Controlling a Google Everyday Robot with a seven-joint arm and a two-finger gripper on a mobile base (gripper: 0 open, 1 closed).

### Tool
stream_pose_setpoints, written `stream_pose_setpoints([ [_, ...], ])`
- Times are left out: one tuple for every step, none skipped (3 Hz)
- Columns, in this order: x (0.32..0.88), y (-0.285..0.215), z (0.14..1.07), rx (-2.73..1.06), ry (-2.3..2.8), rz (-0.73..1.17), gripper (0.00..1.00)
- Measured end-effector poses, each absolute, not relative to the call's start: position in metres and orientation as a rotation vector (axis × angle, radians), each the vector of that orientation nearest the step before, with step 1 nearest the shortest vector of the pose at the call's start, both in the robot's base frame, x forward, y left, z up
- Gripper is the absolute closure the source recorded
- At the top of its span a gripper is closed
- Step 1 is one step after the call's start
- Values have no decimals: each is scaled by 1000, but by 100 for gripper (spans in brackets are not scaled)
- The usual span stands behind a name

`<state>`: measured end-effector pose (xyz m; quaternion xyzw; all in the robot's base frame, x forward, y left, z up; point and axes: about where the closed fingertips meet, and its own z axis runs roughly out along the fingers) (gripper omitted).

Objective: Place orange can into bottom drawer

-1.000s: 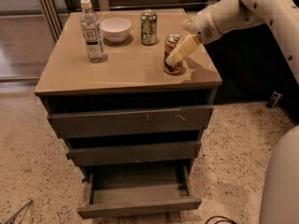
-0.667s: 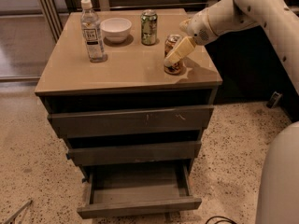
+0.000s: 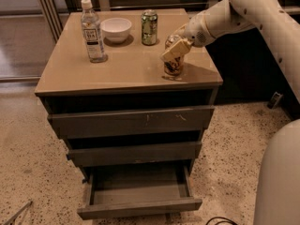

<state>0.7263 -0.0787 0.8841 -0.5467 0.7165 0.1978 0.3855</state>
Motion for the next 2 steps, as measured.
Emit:
stream_pose_setpoints([
  [726, -79, 884, -1392, 1825, 504, 72],
  [726, -79, 884, -1393, 1825, 504, 95],
])
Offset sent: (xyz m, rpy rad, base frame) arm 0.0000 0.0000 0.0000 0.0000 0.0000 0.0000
